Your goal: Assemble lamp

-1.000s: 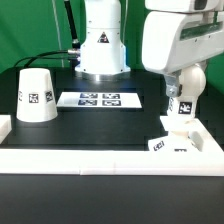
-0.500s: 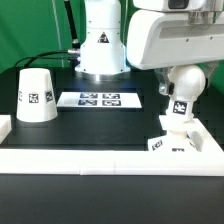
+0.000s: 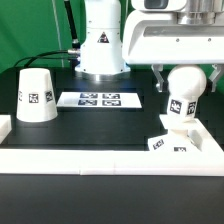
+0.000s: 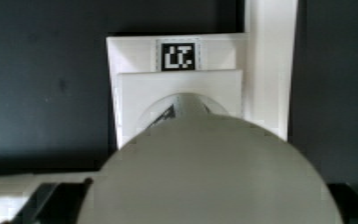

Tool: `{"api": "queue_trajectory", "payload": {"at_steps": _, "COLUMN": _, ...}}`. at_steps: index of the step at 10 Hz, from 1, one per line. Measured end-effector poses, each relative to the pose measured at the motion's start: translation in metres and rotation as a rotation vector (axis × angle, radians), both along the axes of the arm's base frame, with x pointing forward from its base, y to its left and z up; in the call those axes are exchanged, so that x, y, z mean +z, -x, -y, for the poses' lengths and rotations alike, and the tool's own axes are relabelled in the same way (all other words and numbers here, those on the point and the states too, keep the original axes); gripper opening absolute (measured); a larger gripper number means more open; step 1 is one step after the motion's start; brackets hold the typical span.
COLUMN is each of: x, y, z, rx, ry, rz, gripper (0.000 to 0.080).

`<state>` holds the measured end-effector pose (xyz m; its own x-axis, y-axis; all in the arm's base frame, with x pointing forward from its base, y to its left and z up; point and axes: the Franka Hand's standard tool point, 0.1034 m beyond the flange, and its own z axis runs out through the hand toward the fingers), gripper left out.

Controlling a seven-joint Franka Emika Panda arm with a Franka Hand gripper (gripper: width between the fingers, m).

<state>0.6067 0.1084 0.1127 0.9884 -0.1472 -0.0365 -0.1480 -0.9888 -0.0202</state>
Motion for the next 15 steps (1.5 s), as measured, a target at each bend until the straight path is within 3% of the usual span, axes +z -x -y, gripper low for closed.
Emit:
{"api": "queue_trajectory", "payload": {"at_steps": 5, "x": 0.0003, "y": -0.0008, "z": -0.0012, "rx": -0.399, "ry": 0.001, "rz": -0.010, "gripper": 0.0577}}
{"api": "queue_trajectory", "payload": {"at_steps": 9, "x": -0.0010, "y": 0.0010, "z": -0.0018, "rx": -0.749, "ry": -0.023, "rz": -0.047, "gripper": 0.0577}}
{"api": "queue_trajectory", "payload": {"at_steps": 11, "x": -0.0006, "y": 0.0007, "z": -0.0032, "rx": -0.801, "ry": -0.028, "rz": -0.055, "gripper": 0.0577}}
{"api": "queue_trajectory", "payload": {"at_steps": 13, "x": -0.0008, "y": 0.0010, "z": -0.0039, "rx": -0.782, "ry": -0.029, "rz": -0.055, "gripper": 0.0684}}
{"api": "queue_trajectory", "payload": {"at_steps": 15, "x": -0.0025, "y": 0.0030, "z": -0.0025, "rx": -0.658, "ry": -0.023, "rz": -0.071, "gripper": 0.0695}}
